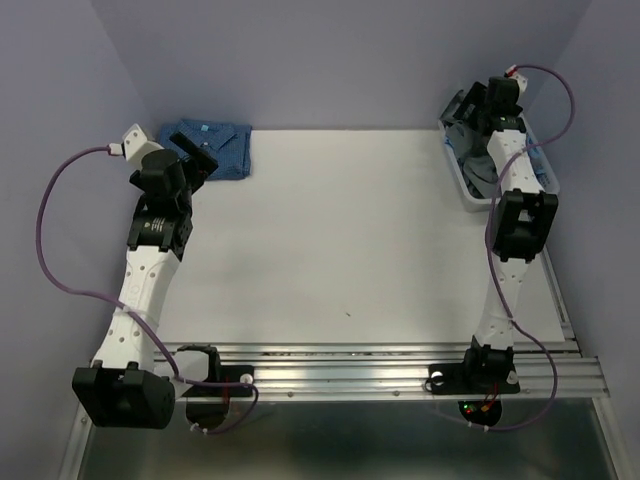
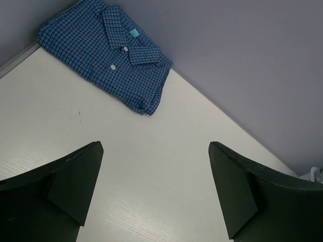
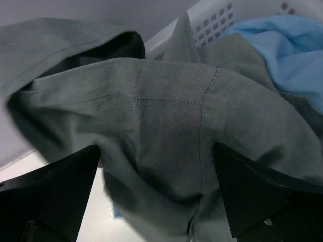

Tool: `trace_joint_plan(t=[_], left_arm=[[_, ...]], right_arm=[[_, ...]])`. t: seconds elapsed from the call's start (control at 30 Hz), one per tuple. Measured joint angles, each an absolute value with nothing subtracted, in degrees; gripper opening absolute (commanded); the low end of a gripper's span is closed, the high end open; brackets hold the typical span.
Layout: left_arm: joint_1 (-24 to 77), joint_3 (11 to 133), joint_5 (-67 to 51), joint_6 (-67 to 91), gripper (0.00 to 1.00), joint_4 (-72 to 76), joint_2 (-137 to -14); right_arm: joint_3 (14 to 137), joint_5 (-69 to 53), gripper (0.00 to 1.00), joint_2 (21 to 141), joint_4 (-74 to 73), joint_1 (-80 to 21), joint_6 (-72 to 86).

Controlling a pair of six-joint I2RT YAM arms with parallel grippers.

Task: Fold and stack the long sleeve shirts
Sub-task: Grab the shirt from the pile

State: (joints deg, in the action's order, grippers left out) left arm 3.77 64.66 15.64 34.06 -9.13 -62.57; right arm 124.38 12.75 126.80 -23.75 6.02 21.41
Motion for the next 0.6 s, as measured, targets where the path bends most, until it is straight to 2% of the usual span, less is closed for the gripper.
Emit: trace_joint_plan(t=[0.03,0.07,0.1,0.13,0.17,0.3,0.37,0.6], left_arm=[[3.8,64.7,15.5,34.0,0.99,-9.0,-63.0],[3.8,64.7,15.4,34.0,0.99,-9.0,-63.5],[3.8,64.7,15.2,33.9,0.99,-9.0,-64.3],[3.8,64.7,15.0,33.9,0.99,-9.0,-64.9],[3.8,64.7,14.9,33.9,0.99,-9.0,-65.6],[3.8,64.7,13.7,33.5,0.99,-9.0,-67.8],[3.8,64.7,13.0,33.4,0.99,-8.8,-68.5],[3.8,64.9,10.6,32.7,0.99,-8.0,-69.8]], right_arm=[[128.4,12.1,0.91,131.2,-23.9,6.1,21.2],[130.7,11.6,0.56,134.2,-24.0,6.2,21.1],[133.9,10.7,0.39,138.0,-25.1,6.3,20.6],[135.4,9.9,0.17,140.2,-25.6,6.3,19.9],[136.4,9.5,0.08,141.4,-26.2,6.4,19.8],[135.8,9.0,0.08,140.8,-26.1,6.6,18.7],[132.8,9.6,0.01,137.2,-25.4,6.7,17.5],[131.4,13.4,0.01,124.0,-24.6,6.7,12.4]])
